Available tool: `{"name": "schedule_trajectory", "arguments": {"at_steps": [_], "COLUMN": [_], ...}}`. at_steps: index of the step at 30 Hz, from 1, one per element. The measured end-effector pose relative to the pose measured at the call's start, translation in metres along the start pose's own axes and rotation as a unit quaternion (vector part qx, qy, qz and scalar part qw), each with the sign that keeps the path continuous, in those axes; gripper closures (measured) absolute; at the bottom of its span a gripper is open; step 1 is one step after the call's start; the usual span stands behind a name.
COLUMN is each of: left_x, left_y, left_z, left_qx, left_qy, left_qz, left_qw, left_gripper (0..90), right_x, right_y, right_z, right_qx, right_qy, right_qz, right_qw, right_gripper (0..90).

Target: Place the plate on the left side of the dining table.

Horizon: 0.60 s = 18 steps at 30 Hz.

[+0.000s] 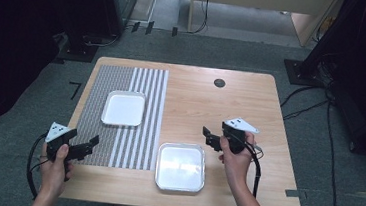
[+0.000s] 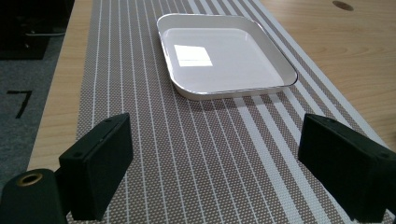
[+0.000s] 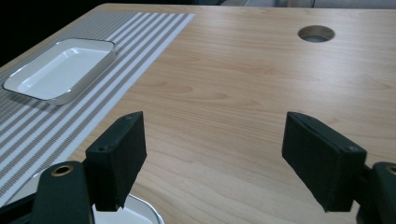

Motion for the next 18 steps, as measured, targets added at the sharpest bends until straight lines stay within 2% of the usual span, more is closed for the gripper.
{"name": "schedule_trajectory", "arguments": {"at_steps": [6, 9, 12, 18], "left_x": [0.004, 0.005, 0.005, 0.006], "left_y": [0.008, 0.011, 0.014, 0.020], "left_z": [0.001, 0.002, 0.002, 0.004], "left_qx": [0.002, 0.002, 0.001, -0.003], "left_qy": [-0.015, -0.018, -0.020, -0.025], "left_qz": [0.001, -0.002, -0.003, 0.000], "left_qw": [0.9999, 0.9998, 0.9998, 0.9997], "left_gripper": [10.2, 10.1, 10.2, 10.1], "right_x": [-0.021, -0.029, -0.036, -0.057], "right_y": [0.010, 0.013, 0.017, 0.024], "right_z": [0.009, 0.012, 0.016, 0.026], "right_qx": [0.001, -0.002, -0.003, -0.007], "right_qy": [0.017, 0.022, 0.031, 0.046], "right_qz": [-0.014, -0.013, -0.001, -0.013], "right_qw": [0.9998, 0.9997, 0.9995, 0.9988], "right_gripper": [22.3, 22.2, 21.8, 21.6]}}
Point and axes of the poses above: each handheld gripper's, and its own axes: z roughly backward along the jaws, y roughly out of its underside, x roughly to its left, the point moved 7 cm from there along -z, roughly forward along the jaws, and after that the axes turned 14 degrees about y, right-handed, at the moved point
